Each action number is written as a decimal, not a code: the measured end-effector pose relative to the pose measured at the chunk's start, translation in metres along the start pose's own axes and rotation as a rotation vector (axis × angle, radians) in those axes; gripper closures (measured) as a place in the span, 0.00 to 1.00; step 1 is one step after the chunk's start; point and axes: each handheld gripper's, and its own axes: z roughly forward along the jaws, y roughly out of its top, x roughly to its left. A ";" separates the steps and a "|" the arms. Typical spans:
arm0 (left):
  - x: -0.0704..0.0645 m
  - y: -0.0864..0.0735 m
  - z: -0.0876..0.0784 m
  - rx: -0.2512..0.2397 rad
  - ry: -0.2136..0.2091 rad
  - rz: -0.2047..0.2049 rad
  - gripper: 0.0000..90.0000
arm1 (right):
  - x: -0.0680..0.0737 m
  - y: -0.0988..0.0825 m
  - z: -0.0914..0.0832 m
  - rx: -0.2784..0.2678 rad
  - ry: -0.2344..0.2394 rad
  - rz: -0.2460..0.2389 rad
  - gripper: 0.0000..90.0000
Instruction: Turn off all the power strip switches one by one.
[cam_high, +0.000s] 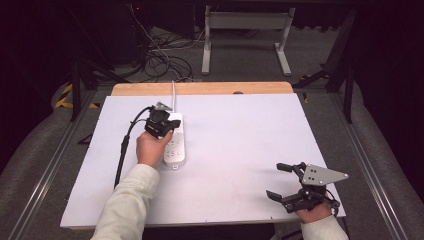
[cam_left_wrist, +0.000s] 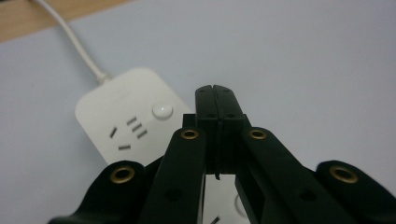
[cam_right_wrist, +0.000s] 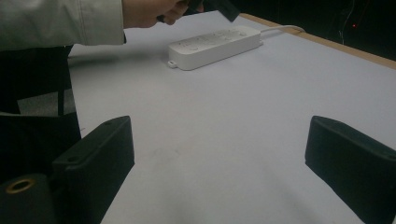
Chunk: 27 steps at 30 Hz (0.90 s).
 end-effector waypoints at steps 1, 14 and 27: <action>-0.001 0.002 -0.001 0.011 0.027 0.021 1.00 | 0.000 0.000 0.000 -0.001 0.002 0.002 0.10; -0.005 0.005 0.006 0.019 0.043 0.065 1.00 | 0.000 0.000 0.000 -0.003 0.002 0.004 0.10; 0.011 0.005 0.037 0.116 0.093 0.031 1.00 | -0.001 -0.002 -0.001 0.002 0.002 0.017 0.10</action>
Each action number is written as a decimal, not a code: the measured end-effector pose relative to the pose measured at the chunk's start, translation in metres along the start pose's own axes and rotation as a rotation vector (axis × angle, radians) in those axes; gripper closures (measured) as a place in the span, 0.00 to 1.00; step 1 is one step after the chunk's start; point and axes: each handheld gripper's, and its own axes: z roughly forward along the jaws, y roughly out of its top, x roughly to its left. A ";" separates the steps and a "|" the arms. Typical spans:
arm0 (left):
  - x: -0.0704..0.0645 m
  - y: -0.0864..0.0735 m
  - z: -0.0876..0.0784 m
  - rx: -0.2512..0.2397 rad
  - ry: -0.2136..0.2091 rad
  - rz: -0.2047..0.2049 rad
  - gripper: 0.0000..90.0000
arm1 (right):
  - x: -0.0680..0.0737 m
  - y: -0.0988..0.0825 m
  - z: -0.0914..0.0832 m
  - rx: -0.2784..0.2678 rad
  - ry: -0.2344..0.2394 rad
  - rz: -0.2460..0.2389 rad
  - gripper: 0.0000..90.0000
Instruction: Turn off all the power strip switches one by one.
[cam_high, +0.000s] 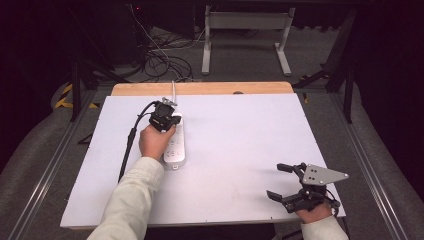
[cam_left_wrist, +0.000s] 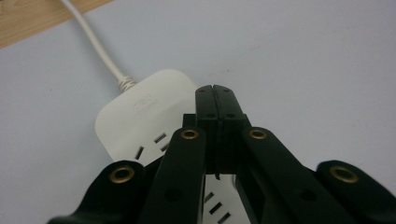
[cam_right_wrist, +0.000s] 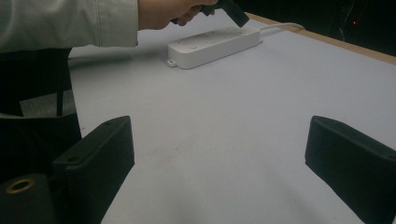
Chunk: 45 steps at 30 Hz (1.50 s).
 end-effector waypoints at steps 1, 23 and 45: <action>0.001 -0.001 0.001 0.002 0.001 -0.006 1.00 | 0.000 0.000 0.000 -0.002 0.001 -0.002 0.10; 0.004 -0.002 0.010 -0.003 0.021 0.000 1.00 | 0.001 -0.001 -0.001 0.007 -0.008 0.005 0.10; -0.006 0.001 0.011 0.023 0.062 0.058 1.00 | 0.002 -0.002 -0.002 0.006 -0.006 0.003 0.10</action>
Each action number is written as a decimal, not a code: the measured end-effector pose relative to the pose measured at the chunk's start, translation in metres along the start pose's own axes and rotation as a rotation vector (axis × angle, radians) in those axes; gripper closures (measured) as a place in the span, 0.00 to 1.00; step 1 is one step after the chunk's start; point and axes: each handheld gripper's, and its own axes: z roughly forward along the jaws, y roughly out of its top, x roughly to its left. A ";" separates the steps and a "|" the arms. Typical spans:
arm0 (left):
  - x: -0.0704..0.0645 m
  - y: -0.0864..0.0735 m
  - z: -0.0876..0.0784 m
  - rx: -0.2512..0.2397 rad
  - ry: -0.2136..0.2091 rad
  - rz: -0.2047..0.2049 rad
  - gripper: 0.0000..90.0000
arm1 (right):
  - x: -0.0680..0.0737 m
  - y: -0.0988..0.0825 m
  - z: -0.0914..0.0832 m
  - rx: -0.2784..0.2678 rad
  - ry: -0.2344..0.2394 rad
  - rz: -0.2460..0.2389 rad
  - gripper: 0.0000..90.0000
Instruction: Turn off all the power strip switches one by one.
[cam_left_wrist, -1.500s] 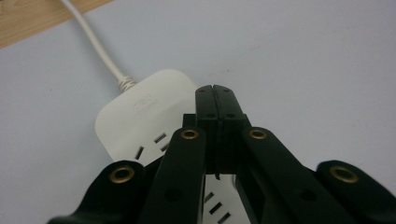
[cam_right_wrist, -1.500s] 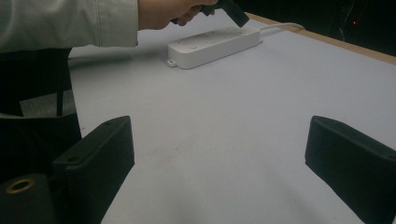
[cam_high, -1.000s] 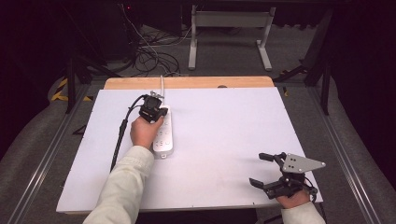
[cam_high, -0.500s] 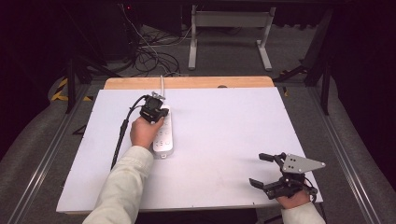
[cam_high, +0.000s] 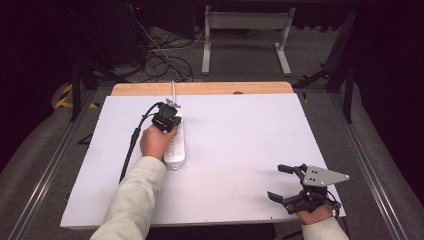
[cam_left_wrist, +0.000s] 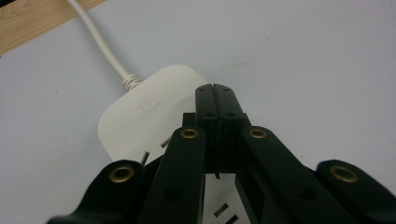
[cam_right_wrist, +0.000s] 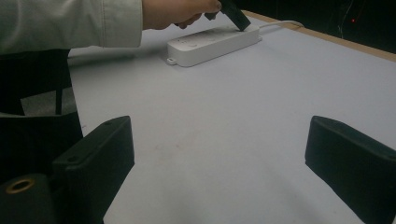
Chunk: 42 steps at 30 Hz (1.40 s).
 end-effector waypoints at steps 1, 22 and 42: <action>-0.001 0.000 0.000 -0.002 0.001 -0.003 1.00 | 0.000 0.000 0.000 0.000 -0.001 0.000 0.10; -0.004 0.014 -0.054 -0.151 -0.053 0.005 1.00 | 0.000 0.001 0.001 -0.004 -0.003 0.001 0.10; -0.030 -0.015 -0.147 -0.362 -0.197 0.085 0.70 | 0.004 0.003 0.000 -0.003 -0.018 -0.005 0.10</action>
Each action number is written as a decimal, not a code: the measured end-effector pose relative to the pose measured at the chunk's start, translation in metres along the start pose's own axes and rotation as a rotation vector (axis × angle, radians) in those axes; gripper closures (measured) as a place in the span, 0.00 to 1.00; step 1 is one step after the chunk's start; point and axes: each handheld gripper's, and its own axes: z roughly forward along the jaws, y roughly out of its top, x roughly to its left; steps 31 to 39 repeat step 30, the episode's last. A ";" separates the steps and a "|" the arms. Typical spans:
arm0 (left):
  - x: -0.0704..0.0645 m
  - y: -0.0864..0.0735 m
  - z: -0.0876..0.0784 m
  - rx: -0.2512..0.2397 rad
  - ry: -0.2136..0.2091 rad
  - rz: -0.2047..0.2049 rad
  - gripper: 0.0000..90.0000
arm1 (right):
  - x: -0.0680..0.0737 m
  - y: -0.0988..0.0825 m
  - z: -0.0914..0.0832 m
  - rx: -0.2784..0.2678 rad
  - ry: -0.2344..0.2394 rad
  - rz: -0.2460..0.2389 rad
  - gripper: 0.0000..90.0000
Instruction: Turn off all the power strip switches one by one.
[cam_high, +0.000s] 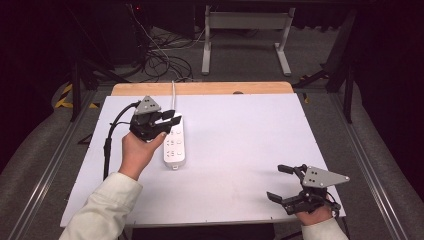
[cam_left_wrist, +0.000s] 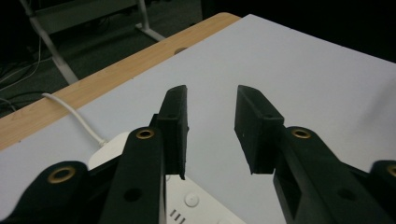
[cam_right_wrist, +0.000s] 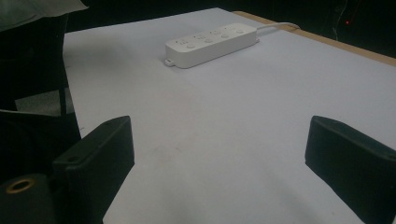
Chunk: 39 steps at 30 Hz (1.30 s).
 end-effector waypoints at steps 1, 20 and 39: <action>-0.003 -0.003 -0.004 -0.009 -0.009 0.000 0.67 | 0.000 0.000 0.000 0.000 -0.001 0.000 0.10; -0.035 -0.114 -0.065 -0.073 -0.079 -0.006 0.31 | 0.003 0.001 0.000 0.003 -0.001 -0.005 0.09; -0.039 -0.152 -0.078 -0.071 -0.011 0.025 0.23 | 0.003 0.001 0.002 0.012 0.003 -0.005 0.10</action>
